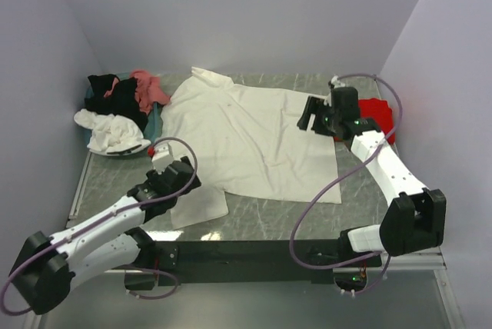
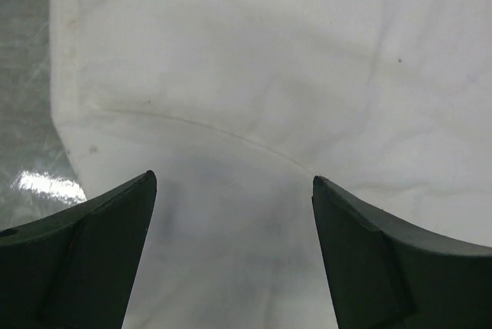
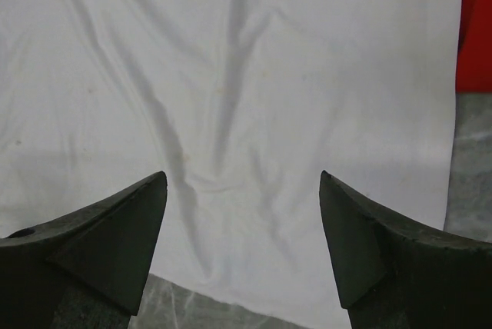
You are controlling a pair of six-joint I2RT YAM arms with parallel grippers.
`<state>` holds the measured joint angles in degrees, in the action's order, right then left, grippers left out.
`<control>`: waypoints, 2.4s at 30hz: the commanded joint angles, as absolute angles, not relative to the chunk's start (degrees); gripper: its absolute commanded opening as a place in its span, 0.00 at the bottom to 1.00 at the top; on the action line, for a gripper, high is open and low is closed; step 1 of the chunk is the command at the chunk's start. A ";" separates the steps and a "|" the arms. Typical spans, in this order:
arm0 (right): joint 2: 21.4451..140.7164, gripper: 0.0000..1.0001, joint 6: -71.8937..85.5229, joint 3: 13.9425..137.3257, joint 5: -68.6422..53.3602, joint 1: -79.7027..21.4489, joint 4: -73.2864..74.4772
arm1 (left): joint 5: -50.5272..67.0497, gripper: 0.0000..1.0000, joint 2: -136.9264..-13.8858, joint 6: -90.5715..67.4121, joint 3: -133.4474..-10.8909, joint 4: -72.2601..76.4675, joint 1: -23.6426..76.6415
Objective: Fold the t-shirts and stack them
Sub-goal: Fold the tshirt
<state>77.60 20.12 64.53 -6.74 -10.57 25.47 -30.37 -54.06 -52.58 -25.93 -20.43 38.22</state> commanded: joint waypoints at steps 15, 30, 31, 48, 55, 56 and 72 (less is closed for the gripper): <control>69.70 0.87 21.53 46.50 -10.55 -10.37 15.03 | -47.55 0.92 -56.33 -100.36 -31.02 -55.53 62.21; 68.91 0.87 21.36 45.00 -11.25 -10.37 14.06 | -42.80 0.98 -53.09 -112.94 -25.49 -58.09 68.99; 69.08 0.87 21.44 45.00 -11.42 -10.37 14.15 | -42.63 0.97 -52.39 -112.42 -25.40 -57.92 68.99; 68.99 0.87 21.44 44.82 -10.37 -10.37 14.59 | -36.83 0.76 -53.79 -110.48 -25.22 -56.25 70.84; 69.17 0.87 21.27 44.65 -10.11 -10.28 14.41 | -35.07 0.70 -54.84 -110.92 -24.35 -54.76 72.42; 69.17 0.87 21.27 44.74 -10.19 -10.37 14.50 | -34.29 0.69 -54.84 -110.83 -24.17 -54.32 72.60; 68.64 0.87 21.09 44.91 -8.70 -10.28 15.82 | -34.01 0.01 -54.58 -109.17 -24.61 -52.66 74.97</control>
<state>70.50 21.39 44.66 -9.93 -10.55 16.21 -33.74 -54.76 -110.24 -24.53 -54.28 74.54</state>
